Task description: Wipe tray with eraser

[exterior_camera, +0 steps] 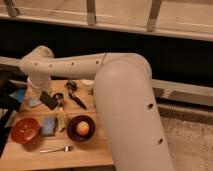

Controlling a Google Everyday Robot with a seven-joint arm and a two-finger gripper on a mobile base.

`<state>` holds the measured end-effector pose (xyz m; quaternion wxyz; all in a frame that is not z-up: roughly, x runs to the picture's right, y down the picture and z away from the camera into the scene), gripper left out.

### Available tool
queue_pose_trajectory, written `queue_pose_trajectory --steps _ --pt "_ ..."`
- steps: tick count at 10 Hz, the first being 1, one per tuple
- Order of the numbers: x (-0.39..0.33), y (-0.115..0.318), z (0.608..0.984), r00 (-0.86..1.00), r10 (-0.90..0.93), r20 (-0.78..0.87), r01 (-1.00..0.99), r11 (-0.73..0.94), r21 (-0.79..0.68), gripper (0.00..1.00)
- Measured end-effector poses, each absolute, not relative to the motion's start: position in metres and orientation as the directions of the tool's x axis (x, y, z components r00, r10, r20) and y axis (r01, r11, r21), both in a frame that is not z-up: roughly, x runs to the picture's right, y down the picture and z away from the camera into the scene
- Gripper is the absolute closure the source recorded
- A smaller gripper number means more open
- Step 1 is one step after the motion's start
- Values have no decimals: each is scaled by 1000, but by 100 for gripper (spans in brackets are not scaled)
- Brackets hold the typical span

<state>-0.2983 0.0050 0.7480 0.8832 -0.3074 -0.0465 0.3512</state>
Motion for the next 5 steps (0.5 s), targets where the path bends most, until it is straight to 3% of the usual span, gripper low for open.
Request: queue_pose_trajectory --steps 5 --pt "-163 -37 769 663 689 -292 -723 490 -487 100"
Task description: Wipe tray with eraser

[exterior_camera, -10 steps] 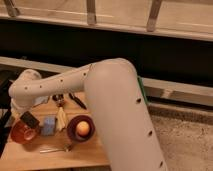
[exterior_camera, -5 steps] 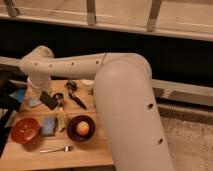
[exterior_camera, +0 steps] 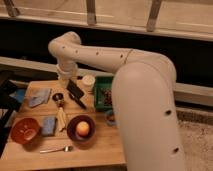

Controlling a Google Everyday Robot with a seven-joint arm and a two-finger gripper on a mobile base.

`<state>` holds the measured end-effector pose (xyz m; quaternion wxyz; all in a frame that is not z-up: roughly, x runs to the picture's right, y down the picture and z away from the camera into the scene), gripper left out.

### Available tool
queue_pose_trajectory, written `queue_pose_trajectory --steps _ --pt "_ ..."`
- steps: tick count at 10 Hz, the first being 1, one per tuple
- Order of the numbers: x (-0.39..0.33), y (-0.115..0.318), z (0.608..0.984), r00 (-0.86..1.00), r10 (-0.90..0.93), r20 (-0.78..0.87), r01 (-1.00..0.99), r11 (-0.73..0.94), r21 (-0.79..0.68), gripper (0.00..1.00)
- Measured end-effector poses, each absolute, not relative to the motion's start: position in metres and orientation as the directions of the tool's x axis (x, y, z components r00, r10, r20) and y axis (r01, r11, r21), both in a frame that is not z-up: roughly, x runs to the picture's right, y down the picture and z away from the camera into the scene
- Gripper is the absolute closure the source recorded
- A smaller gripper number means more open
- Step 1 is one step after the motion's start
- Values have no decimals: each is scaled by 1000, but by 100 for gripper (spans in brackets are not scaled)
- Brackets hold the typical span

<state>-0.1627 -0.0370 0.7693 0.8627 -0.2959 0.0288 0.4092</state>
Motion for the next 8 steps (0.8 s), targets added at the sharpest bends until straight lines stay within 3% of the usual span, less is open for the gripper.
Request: queue_pose_trajectory --steps 6,8 --pt "-154 -34 771 654 691 -309 -735 482 -477 100" --pt "-179 -25 774 631 697 -339 -767 496 -407 100"
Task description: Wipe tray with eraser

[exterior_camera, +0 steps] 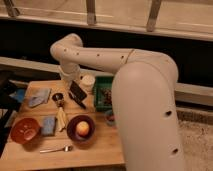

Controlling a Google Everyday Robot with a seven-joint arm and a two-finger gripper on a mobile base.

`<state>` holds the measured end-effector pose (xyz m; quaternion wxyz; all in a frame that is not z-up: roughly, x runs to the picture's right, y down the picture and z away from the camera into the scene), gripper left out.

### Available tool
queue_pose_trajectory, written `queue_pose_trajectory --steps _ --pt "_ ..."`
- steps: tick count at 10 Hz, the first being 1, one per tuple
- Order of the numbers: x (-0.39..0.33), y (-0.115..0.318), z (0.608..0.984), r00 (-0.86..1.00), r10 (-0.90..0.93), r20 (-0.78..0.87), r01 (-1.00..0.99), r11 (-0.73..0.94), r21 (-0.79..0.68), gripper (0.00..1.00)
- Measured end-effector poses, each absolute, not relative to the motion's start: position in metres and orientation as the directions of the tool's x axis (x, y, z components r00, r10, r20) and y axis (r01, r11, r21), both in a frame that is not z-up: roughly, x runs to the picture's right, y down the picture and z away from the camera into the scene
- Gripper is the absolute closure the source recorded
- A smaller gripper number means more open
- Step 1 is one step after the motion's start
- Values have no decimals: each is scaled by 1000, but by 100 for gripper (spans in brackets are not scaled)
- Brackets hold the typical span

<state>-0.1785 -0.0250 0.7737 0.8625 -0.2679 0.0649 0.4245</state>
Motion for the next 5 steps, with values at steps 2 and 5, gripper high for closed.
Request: queue_pose_trajectory --steps 2,5 --pt "-170 -31 778 591 716 -371 -804 488 -339 100" --pt "-111 -51 794 468 784 -408 -883 405 -235 100"
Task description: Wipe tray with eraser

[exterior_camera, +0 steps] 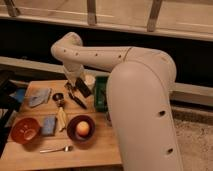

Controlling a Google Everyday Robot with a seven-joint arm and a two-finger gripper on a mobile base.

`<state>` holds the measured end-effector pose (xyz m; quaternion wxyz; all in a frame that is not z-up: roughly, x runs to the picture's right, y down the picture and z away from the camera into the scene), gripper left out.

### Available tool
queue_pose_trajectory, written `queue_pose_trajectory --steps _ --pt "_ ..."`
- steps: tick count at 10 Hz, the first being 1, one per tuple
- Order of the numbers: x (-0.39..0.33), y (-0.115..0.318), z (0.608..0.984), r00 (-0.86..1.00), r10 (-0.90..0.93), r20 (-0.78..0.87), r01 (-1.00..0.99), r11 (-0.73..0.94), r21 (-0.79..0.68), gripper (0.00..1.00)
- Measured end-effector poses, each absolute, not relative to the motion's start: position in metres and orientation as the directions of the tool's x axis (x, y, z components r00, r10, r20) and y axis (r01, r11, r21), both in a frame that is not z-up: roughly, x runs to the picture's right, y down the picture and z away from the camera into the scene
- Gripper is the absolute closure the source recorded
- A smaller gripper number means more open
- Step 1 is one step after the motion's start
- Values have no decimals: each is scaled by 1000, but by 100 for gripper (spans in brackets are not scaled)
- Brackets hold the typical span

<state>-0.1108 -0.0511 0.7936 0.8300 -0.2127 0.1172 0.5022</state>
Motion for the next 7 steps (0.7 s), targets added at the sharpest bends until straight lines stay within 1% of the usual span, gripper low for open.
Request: queue_pose_trajectory --steps 4,7 --pt "-5 -54 800 281 846 -452 -959 231 -164 100" --pt "54 -49 812 179 854 -489 -978 98 -187 100"
